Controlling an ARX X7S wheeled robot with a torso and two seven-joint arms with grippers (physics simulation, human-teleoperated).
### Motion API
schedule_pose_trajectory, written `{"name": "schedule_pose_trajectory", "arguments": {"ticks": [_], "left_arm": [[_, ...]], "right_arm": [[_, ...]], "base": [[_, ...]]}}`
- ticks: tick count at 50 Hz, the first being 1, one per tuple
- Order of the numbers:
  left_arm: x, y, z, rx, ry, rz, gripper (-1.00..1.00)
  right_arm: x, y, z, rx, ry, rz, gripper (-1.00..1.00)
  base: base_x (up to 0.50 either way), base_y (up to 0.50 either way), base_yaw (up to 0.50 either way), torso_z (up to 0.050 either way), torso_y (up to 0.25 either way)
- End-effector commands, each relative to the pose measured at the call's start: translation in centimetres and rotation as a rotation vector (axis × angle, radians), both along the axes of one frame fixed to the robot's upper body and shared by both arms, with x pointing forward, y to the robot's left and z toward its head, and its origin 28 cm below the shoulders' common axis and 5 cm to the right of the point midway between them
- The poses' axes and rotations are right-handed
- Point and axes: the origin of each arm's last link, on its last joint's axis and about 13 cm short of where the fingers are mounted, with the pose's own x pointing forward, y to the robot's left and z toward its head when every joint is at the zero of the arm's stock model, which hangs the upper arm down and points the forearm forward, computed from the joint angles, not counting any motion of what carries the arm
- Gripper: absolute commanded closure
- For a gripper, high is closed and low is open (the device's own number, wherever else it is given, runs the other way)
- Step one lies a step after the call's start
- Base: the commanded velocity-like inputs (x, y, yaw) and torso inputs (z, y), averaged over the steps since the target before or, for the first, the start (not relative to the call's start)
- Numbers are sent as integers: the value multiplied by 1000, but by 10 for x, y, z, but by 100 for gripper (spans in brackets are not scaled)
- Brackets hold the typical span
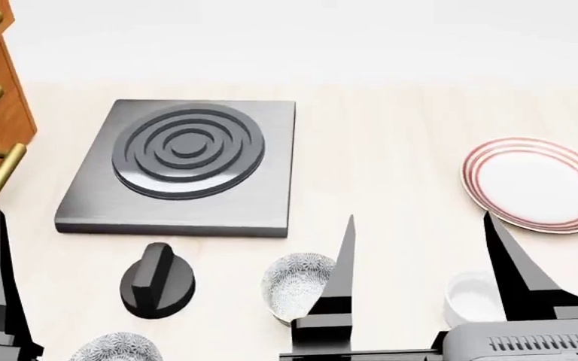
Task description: Pick the akita bowl next to the ramekin and place it on the plate.
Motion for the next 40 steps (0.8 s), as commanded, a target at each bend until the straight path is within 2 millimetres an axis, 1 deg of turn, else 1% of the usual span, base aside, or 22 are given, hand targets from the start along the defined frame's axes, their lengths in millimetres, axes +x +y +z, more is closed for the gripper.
{"name": "schedule_pose_trajectory", "arguments": {"ticks": [1, 40], "left_arm": [[-1, 2, -1, -20, 21, -8, -100], [-1, 2, -1, -14, 30, -8, -100]], "right_arm": [[2, 1, 3, 17, -33, 7, -100], [0, 0, 3, 15, -36, 4, -100]], "base": [[86, 0, 0, 0, 0], [89, 0, 0, 0, 0]]}}
